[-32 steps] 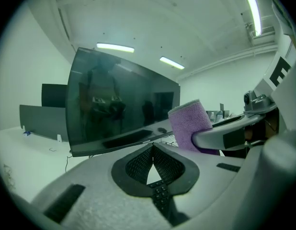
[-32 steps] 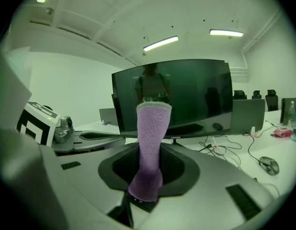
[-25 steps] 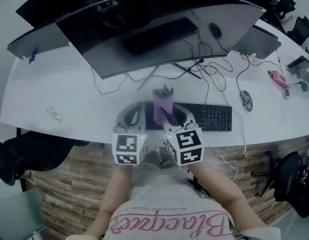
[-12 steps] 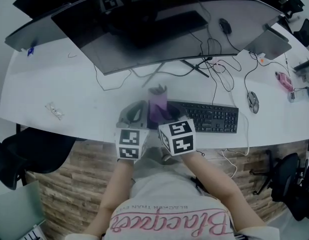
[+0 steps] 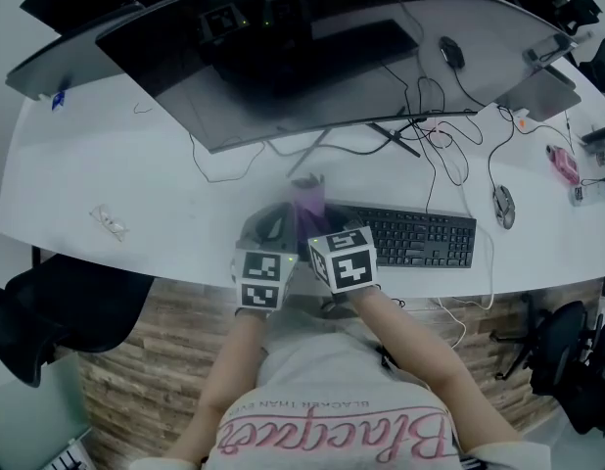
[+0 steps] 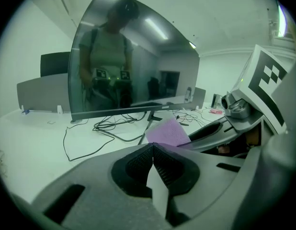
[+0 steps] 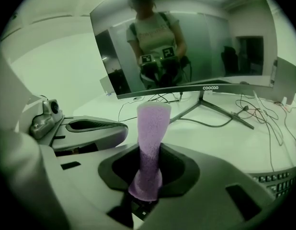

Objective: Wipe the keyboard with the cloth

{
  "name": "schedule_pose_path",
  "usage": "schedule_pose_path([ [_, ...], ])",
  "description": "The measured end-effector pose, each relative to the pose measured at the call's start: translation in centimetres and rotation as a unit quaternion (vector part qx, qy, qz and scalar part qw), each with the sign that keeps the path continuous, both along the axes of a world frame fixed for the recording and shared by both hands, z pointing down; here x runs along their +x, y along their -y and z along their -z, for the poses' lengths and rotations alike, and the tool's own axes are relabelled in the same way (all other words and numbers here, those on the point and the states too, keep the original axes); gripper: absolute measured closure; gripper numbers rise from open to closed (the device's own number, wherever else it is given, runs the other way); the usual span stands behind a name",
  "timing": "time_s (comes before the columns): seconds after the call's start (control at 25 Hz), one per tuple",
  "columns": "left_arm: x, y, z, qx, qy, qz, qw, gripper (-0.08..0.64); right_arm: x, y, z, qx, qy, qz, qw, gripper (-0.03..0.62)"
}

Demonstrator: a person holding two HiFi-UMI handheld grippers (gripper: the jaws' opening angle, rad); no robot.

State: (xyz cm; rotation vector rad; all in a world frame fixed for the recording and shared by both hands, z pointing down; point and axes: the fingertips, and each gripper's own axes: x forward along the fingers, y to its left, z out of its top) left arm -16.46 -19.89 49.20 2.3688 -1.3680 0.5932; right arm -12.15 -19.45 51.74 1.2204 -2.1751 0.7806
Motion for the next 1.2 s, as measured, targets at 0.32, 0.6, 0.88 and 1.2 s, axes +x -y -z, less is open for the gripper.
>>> schedule_pose_path([
  [0.32,0.2,0.9,-1.1,-0.015,-0.002,-0.014,0.9998,0.555,-0.4,0.4,-1.8,-0.024,-0.019,-0.006,1.0,0.503],
  [0.6,0.0,1.2,-1.5,-0.02,0.004,-0.015,0.9997,0.555,-0.4,0.5,-2.0,-0.03,-0.024,-0.003,0.999,0.503],
  [0.88,0.9,1.8,-1.7,-0.017,0.011,-0.013,0.9997,0.555,0.1,0.5,-2.4,-0.03,-0.027,0.004,0.999,0.503],
  [1.2,1.4,1.6,-1.2,-0.012,0.009,0.008,0.9999,0.555,1.3,0.3,-2.3,-0.034,-0.027,0.01,0.999,0.503],
])
